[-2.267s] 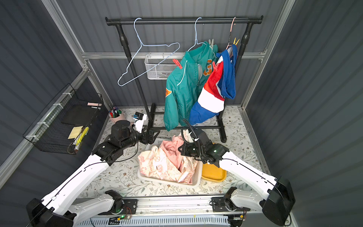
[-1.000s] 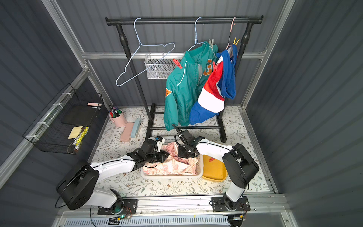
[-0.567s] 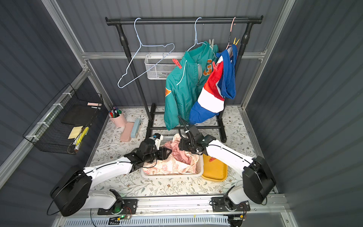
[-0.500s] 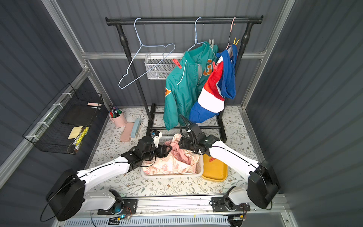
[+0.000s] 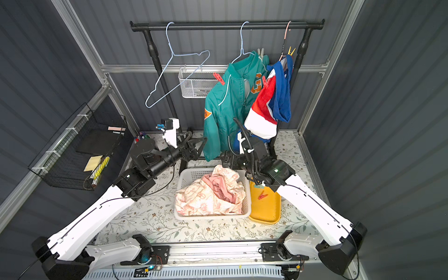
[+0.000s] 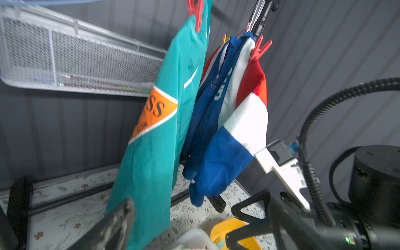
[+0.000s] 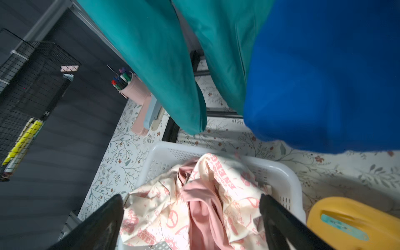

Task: Remove the clothespins securing jackets to the hanger
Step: Move the basket to the center of the board, then pick up the hanger from the clothesline.

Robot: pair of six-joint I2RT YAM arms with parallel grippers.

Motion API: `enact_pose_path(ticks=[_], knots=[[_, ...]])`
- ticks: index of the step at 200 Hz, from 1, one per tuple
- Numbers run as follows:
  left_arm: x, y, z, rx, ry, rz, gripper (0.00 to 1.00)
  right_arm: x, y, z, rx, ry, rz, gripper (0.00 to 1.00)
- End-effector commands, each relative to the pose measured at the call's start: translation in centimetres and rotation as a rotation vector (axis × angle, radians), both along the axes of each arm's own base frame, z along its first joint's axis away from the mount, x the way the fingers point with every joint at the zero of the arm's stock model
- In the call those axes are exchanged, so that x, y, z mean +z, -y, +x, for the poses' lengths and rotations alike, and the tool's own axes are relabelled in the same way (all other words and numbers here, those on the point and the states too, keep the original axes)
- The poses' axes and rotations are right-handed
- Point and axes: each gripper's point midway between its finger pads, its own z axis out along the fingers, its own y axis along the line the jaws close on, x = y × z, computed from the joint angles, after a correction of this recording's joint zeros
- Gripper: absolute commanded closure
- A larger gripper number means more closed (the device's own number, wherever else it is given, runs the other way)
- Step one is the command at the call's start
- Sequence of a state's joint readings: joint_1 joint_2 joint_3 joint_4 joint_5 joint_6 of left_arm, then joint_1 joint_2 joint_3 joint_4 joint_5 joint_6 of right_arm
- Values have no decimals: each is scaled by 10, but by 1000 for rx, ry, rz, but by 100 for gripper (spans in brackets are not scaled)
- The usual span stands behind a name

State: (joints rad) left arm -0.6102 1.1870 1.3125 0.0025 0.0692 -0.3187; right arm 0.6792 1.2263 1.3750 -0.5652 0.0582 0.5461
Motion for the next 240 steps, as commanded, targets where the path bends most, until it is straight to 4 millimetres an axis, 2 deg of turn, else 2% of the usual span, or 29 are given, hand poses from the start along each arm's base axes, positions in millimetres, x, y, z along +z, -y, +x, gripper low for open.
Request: enact_pose_path(ticks=[1, 14, 33, 46, 80, 111, 137, 159, 180, 201, 240], knots=[[29, -34, 39, 117, 74, 21, 6, 29, 10, 7, -22, 72, -43, 1], [42, -50, 57, 141, 115, 11, 10, 45, 10, 10, -25, 100, -20, 1], [50, -53, 86, 156, 147, 32, 17, 65, 11, 14, -18, 135, 21, 1], [55, -52, 103, 165, 159, 36, 26, 77, 14, 18, -29, 162, 26, 1], [60, -27, 134, 90, 177, 39, 52, 98, 21, 28, -56, 203, 37, 1], [56, -10, 158, 48, 191, 39, 67, 113, 22, 39, -78, 240, 52, 1], [58, 21, 157, -17, 208, 42, 74, 125, 19, 49, -86, 265, 61, 1], [59, 52, 148, -65, 221, 61, 74, 135, 16, 58, -97, 290, 63, 1], [58, 72, 137, -107, 226, 61, 74, 146, 15, 65, -114, 316, 68, 1], [53, 83, 128, -138, 221, 55, 74, 159, 11, 70, -112, 338, 82, 1], [45, 90, 116, -176, 216, 39, 75, 185, 12, 74, -129, 384, 114, 1]])
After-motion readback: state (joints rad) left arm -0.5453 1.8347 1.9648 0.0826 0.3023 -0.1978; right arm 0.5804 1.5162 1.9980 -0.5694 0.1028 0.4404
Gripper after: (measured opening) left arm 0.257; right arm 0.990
